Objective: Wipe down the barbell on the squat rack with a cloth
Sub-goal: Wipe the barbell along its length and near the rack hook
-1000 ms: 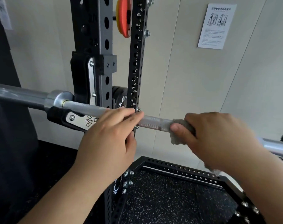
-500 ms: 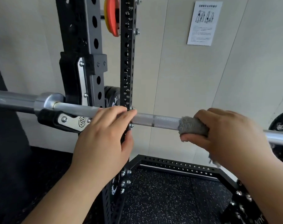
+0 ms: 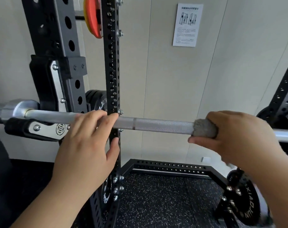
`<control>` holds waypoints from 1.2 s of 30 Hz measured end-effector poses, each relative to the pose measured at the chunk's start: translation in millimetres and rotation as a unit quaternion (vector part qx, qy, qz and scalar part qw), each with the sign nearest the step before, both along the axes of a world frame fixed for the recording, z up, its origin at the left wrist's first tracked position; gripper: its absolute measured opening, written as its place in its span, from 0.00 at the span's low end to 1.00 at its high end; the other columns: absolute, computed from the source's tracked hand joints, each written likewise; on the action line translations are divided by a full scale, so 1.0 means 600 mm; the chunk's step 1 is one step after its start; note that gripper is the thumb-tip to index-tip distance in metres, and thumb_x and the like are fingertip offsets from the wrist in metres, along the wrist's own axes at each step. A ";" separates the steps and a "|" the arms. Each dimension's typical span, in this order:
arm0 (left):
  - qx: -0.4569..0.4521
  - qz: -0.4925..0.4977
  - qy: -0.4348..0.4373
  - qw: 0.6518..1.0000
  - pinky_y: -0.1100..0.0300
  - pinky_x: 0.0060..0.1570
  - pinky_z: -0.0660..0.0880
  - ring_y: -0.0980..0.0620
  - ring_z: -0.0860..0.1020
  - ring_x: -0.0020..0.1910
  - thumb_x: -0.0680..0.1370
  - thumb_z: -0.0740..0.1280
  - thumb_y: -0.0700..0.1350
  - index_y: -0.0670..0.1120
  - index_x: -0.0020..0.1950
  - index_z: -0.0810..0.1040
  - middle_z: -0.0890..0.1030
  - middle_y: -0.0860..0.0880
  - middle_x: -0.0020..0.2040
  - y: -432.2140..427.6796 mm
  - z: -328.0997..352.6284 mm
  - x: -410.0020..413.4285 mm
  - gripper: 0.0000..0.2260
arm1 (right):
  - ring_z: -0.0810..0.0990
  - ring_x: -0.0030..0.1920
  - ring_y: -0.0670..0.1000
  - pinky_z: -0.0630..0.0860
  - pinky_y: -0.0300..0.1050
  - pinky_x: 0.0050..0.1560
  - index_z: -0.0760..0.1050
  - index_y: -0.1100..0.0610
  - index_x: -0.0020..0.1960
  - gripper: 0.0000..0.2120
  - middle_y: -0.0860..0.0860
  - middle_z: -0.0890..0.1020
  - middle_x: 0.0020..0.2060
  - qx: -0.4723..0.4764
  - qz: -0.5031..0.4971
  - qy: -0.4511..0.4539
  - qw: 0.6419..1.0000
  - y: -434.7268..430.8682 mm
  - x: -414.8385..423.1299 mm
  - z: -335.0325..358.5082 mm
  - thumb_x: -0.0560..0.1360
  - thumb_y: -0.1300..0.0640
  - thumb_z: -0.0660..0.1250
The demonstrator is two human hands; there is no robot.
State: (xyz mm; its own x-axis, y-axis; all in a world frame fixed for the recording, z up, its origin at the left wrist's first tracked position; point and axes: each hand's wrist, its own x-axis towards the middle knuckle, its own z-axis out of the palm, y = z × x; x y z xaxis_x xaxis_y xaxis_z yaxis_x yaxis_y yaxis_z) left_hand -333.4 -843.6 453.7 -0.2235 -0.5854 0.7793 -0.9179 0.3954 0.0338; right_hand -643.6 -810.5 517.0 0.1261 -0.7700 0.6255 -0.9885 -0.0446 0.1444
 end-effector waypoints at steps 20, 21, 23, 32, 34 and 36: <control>-0.027 -0.009 0.003 1.000 0.40 0.75 0.66 0.43 0.76 0.67 0.83 0.64 0.51 0.46 0.73 0.77 0.79 0.49 0.66 -0.020 -0.002 0.000 0.20 | 0.77 0.38 0.53 0.79 0.47 0.37 0.65 0.46 0.51 0.15 0.44 0.75 0.39 0.097 -0.006 0.107 0.989 -0.026 0.065 0.014 0.79 0.37 0.63; -0.025 -0.009 0.003 1.000 0.41 0.76 0.65 0.43 0.76 0.67 0.82 0.64 0.51 0.46 0.73 0.78 0.79 0.49 0.66 -0.019 -0.002 0.001 0.20 | 0.78 0.39 0.54 0.77 0.46 0.37 0.67 0.46 0.52 0.16 0.44 0.76 0.40 0.095 0.001 0.118 0.988 -0.035 0.081 0.013 0.79 0.34 0.62; -0.021 -0.016 -0.003 1.000 0.44 0.77 0.64 0.45 0.76 0.67 0.82 0.64 0.51 0.46 0.73 0.78 0.79 0.50 0.66 -0.016 0.002 0.004 0.21 | 0.79 0.41 0.54 0.71 0.45 0.35 0.68 0.47 0.57 0.20 0.44 0.76 0.42 0.090 0.034 0.132 0.987 -0.044 0.114 0.010 0.79 0.32 0.61; 0.002 0.060 0.011 0.998 0.41 0.80 0.59 0.44 0.73 0.75 0.82 0.61 0.53 0.44 0.72 0.78 0.77 0.47 0.74 0.011 0.006 0.081 0.22 | 0.75 0.35 0.47 0.72 0.45 0.33 0.66 0.47 0.44 0.26 0.44 0.75 0.34 0.142 0.023 0.084 0.986 -0.038 0.134 0.035 0.74 0.23 0.56; 0.020 0.077 0.006 0.997 0.41 0.81 0.57 0.47 0.74 0.75 0.82 0.61 0.53 0.45 0.74 0.77 0.76 0.47 0.75 0.013 0.003 0.091 0.23 | 0.74 0.35 0.51 0.70 0.45 0.33 0.64 0.47 0.46 0.25 0.44 0.74 0.35 0.117 0.052 0.117 0.985 -0.054 0.184 0.031 0.76 0.25 0.57; 0.025 0.070 -0.001 0.997 0.42 0.82 0.56 0.49 0.74 0.74 0.81 0.61 0.52 0.46 0.75 0.77 0.76 0.49 0.75 0.013 0.001 0.097 0.23 | 0.73 0.35 0.54 0.64 0.44 0.30 0.62 0.49 0.48 0.22 0.45 0.72 0.37 0.080 0.090 0.154 0.981 -0.075 0.241 0.021 0.79 0.30 0.58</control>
